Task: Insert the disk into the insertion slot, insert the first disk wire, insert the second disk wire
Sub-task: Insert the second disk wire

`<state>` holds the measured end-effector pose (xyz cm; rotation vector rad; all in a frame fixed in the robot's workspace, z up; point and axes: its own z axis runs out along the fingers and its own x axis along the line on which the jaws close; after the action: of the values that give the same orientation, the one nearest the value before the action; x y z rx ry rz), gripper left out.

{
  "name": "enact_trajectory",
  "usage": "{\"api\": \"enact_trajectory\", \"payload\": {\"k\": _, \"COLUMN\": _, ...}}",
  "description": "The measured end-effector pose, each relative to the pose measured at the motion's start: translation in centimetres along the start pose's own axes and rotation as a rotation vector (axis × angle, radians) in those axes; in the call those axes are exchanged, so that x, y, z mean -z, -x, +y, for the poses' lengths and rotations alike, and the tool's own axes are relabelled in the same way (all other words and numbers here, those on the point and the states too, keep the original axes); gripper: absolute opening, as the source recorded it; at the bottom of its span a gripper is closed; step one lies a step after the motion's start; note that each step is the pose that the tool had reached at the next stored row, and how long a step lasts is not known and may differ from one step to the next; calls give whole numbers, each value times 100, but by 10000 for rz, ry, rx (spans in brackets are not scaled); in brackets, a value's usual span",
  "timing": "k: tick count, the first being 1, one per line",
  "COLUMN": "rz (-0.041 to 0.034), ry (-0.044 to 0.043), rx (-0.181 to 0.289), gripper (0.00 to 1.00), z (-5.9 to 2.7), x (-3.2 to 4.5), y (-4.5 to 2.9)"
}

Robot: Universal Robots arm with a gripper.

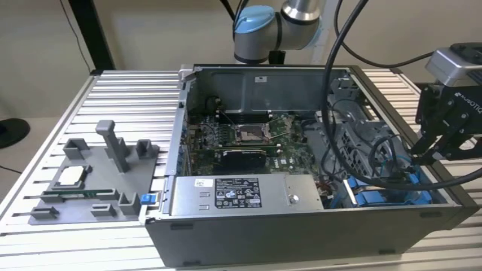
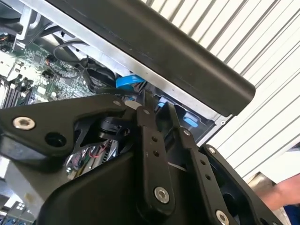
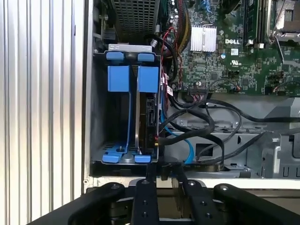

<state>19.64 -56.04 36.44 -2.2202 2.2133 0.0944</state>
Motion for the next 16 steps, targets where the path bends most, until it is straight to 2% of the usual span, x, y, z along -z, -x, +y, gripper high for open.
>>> {"api": "enact_trajectory", "payload": {"k": 5, "rz": -6, "ry": 0, "rx": 1, "gripper": 0, "z": -2, "x": 0, "y": -37}}
{"api": "enact_trajectory", "payload": {"k": 12, "rz": -44, "ry": 0, "rx": 1, "gripper": 0, "z": -3, "x": -22, "y": -40}}
{"api": "enact_trajectory", "payload": {"k": 13, "rz": -49, "ry": 0, "rx": 2, "gripper": 100, "z": -3, "x": -23, "y": -40}}
{"api": "enact_trajectory", "payload": {"k": 16, "rz": -67, "ry": 0, "rx": 2, "gripper": 100, "z": -3, "x": -34, "y": -41}}
